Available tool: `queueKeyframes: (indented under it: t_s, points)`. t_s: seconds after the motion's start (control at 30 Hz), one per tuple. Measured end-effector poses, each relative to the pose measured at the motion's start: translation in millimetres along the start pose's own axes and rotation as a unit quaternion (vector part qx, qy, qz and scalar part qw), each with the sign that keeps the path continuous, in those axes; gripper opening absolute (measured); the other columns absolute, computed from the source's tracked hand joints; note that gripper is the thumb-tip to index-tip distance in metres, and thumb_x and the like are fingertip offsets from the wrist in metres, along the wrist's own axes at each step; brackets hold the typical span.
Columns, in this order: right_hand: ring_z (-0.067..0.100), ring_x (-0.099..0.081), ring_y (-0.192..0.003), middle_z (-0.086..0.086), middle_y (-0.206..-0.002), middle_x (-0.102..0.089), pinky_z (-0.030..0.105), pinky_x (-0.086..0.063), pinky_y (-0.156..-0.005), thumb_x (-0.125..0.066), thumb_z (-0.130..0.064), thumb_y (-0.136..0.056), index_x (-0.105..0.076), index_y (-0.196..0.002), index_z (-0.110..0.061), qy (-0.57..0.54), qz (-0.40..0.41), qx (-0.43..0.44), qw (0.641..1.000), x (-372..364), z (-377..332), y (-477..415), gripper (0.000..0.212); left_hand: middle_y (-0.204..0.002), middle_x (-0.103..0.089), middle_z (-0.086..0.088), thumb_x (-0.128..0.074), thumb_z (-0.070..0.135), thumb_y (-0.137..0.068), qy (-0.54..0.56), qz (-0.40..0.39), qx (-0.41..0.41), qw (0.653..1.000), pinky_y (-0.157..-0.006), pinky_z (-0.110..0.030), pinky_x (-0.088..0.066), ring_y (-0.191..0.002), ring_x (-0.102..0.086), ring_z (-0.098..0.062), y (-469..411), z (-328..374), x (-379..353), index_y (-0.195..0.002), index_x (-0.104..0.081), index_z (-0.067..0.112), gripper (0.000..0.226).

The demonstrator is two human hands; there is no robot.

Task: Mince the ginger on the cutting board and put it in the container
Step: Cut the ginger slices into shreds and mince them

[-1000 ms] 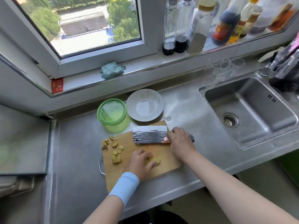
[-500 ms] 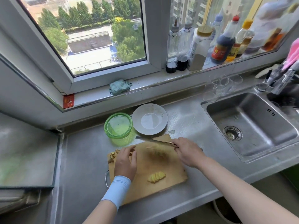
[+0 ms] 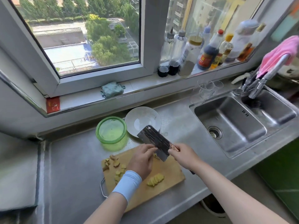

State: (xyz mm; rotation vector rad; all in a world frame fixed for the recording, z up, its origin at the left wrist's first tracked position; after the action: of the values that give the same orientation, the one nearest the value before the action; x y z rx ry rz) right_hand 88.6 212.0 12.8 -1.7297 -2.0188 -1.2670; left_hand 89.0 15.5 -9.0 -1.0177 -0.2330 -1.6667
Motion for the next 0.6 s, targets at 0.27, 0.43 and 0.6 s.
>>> queueKeyframes:
  t_s: [0.27, 0.43, 0.6]
  points:
    - [0.030, -0.063, -0.089, -0.002, -0.095, -0.065, 0.038, -0.045, -0.071, -0.048, -0.035, -0.099, -0.049, -0.104, -0.029, 0.210, 0.069, 0.066, 0.973, -27, 35, 70, 0.007, -0.093, -0.061, 0.002, -0.050, 0.029, -0.097, 0.044, -0.024, -0.026, 0.998, -0.070, -0.023, -0.047, -0.082, -0.053, -0.014, 66, -14, -32, -0.085, -0.069, 0.015, 0.026]
    - [0.027, -0.064, -0.099, -0.006, -0.115, -0.062, 0.036, -0.047, -0.076, -0.042, -0.034, -0.101, -0.046, -0.137, -0.034, 0.251, 0.067, 0.073, 0.963, -56, 50, 83, 0.036, -0.085, -0.060, -0.001, -0.050, 0.018, -0.088, -0.028, -0.047, -0.076, 0.996, -0.047, -0.028, -0.046, -0.078, -0.048, -0.018, 69, 1, -52, -0.082, -0.069, 0.016, 0.020]
    - [0.024, -0.064, -0.101, -0.006, -0.123, -0.061, 0.035, -0.049, -0.078, -0.040, -0.035, -0.102, -0.043, -0.143, -0.034, 0.258, 0.077, 0.085, 0.959, -65, 56, 86, 0.041, -0.072, -0.056, -0.002, -0.043, 0.011, -0.073, -0.137, -0.071, -0.116, 0.981, -0.043, -0.026, -0.037, -0.075, -0.039, -0.017, 67, 14, -59, -0.069, -0.070, 0.015, 0.027]
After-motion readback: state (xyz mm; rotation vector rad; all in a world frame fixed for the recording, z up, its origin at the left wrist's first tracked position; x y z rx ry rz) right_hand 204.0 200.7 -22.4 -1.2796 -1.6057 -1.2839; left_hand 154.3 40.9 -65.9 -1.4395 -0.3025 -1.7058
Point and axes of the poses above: each hand's wrist, its own y-axis away from the middle knuckle, its own x-axis out of the back of the hand, z = x × y, the point moved 5 cm from there along -y, towards the middle knuckle
